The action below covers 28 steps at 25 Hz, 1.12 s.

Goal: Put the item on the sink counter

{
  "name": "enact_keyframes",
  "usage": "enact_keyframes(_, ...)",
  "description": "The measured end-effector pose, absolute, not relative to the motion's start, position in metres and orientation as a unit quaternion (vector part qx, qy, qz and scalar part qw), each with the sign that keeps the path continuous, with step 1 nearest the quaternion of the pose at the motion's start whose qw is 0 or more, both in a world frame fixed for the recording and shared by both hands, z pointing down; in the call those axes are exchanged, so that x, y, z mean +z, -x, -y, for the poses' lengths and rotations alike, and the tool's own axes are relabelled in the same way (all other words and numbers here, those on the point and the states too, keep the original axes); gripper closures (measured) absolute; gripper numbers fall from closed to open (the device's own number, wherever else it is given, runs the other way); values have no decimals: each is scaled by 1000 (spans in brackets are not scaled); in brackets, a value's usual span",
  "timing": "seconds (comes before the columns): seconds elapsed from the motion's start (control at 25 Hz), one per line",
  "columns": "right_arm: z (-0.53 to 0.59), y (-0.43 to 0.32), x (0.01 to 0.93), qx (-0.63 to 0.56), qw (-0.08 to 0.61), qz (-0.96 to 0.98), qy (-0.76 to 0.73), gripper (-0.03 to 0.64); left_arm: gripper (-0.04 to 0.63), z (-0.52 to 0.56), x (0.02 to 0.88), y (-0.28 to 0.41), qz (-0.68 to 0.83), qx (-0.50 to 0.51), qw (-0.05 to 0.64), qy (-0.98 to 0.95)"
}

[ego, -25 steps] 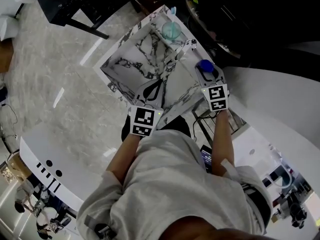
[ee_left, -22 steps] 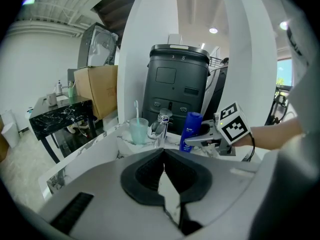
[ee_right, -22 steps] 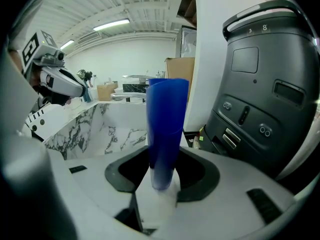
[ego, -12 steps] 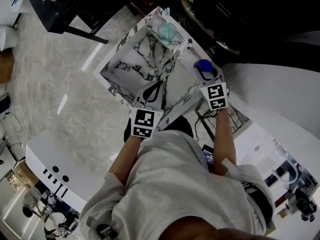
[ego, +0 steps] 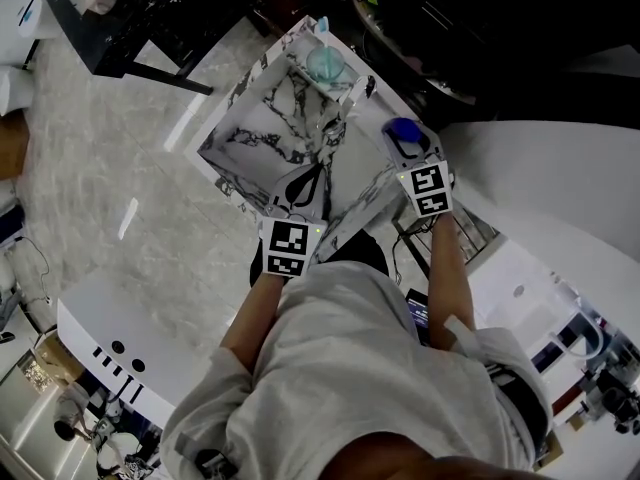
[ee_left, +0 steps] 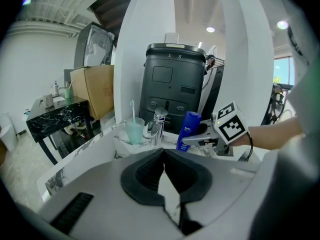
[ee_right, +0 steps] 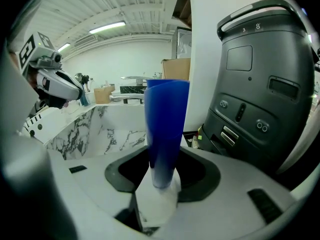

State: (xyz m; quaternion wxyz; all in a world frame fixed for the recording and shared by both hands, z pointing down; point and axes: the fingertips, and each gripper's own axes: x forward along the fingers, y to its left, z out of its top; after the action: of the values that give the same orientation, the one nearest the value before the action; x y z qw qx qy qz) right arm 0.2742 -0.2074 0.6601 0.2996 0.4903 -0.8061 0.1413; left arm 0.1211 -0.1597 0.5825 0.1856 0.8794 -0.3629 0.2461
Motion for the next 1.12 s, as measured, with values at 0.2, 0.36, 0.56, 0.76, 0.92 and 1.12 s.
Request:
enact_keyframes(0.2, 207, -272, 657, 145, 290, 809, -489, 448, 586, 156, 582, -125, 358, 248, 182, -881)
enact_keyframes(0.36, 205, -274, 655, 149, 282, 809, -494, 420, 584, 153, 581, -130, 354, 250, 179, -883)
enact_keyframes(0.56, 199, -279, 651, 156, 268, 807, -502, 397, 585, 149, 579, -135, 348, 255, 175, -885)
enact_keyframes(0.76, 189, -285, 653, 171, 244, 804, -515, 382, 584, 140, 582, -139, 339, 263, 176, -886)
enact_keyframes(0.92, 178, -289, 654, 190, 218, 798, -529, 374, 584, 133, 586, -142, 328, 268, 177, -888)
enact_keyframes(1.12, 165, -299, 641, 230, 148, 782, -560, 367, 585, 129, 586, -146, 311, 270, 176, -894)
